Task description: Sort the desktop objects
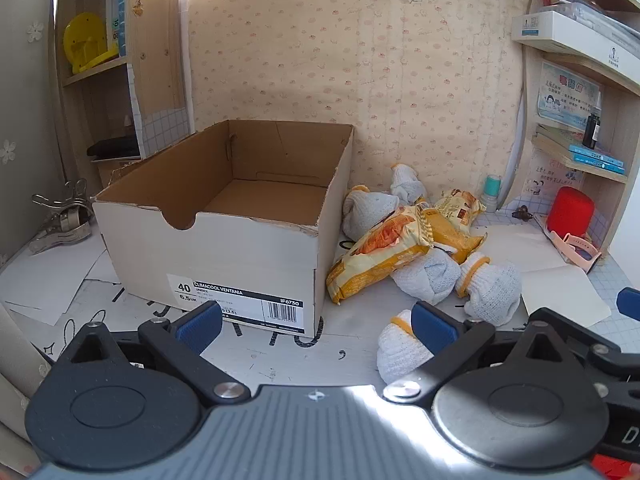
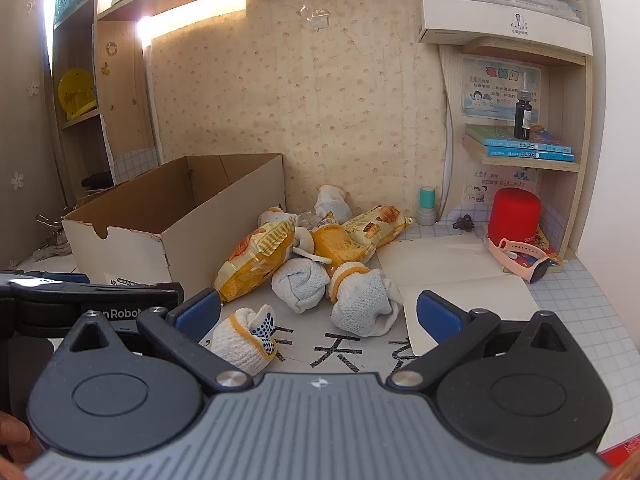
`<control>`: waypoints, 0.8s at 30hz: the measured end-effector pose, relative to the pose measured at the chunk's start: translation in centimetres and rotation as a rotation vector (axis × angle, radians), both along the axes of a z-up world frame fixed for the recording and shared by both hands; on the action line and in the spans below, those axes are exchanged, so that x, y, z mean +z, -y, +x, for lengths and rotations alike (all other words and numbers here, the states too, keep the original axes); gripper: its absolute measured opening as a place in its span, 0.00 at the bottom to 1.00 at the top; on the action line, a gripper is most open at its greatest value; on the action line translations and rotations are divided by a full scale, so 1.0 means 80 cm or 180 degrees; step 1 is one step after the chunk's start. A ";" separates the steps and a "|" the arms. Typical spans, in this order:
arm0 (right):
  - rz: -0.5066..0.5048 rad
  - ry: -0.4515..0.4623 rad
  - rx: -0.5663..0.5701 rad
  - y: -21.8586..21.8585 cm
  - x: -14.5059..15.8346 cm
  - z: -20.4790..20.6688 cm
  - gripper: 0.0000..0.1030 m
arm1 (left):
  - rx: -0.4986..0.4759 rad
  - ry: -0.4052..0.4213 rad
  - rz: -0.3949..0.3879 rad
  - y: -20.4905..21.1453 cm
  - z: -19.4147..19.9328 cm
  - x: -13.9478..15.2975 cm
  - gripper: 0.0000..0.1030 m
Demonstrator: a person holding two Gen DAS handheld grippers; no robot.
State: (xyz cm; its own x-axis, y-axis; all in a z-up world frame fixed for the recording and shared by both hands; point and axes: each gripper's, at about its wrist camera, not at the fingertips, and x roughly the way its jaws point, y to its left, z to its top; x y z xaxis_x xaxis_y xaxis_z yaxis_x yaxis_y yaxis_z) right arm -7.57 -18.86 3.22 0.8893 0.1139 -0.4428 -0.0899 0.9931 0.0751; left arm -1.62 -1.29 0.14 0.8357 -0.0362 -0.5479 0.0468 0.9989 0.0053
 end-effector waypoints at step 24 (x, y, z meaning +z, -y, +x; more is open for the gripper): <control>-0.0258 -0.0139 -0.0049 -0.010 0.001 0.004 0.98 | 0.0107 0.0020 0.0011 -0.012 -0.001 0.000 1.00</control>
State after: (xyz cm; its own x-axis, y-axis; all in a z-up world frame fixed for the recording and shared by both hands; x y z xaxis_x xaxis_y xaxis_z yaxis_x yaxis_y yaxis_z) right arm -7.27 -18.04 3.31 0.8704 0.0628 -0.4884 -0.0730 0.9973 -0.0020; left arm -1.69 -0.34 0.13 0.8399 -0.0063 -0.5426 0.0132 0.9999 0.0089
